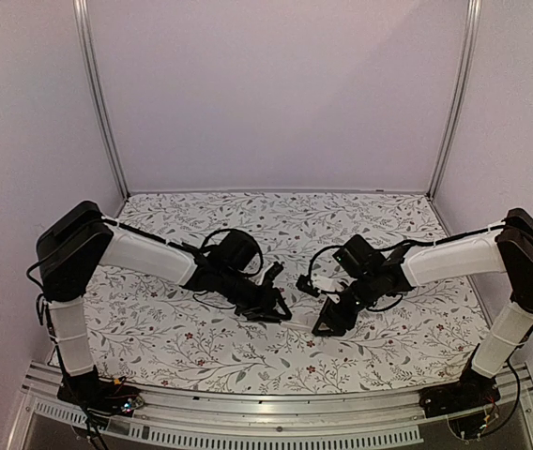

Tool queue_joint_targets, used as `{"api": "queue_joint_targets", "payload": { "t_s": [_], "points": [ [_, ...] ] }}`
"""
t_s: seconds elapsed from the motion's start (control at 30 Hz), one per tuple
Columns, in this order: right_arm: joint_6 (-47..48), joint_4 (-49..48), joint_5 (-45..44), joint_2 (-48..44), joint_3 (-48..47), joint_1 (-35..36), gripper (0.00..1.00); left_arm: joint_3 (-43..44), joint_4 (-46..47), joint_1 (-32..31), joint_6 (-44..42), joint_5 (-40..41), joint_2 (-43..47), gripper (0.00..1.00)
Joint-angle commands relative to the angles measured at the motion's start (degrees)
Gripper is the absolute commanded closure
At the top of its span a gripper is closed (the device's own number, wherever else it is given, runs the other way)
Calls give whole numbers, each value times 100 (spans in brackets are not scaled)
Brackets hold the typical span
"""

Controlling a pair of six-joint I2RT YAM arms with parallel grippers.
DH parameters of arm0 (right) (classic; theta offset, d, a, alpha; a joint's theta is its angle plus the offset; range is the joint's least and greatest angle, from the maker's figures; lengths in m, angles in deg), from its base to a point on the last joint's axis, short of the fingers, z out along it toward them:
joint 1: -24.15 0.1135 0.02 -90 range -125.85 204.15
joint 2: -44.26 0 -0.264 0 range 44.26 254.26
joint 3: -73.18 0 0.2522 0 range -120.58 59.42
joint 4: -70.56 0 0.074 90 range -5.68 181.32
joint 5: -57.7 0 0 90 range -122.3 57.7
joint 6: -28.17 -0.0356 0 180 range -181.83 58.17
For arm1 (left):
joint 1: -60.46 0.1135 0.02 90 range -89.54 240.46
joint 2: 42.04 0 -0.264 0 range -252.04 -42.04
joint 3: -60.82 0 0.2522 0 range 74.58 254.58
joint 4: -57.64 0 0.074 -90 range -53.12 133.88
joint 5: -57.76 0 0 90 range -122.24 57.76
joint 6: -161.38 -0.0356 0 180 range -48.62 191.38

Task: Load the batteries into the remote control
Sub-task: Load the battery cover onto the remote control without the battery cover.

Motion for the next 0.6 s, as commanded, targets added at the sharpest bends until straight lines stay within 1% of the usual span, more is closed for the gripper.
{"api": "queue_joint_targets", "payload": {
  "t_s": [0.0, 0.13, 0.57],
  "points": [
    [29, -39, 32, -117, 33, 37, 39, 142, -476, 36, -240, 275, 115, 63],
    [33, -34, 19, -116, 33, 36, 39, 154, -567, 36, -276, 335, 141, 63],
    [57, 4, 19, -65, 14, 41, 41, 365, -651, 7, -317, 473, 35, 73]
  ]
}}
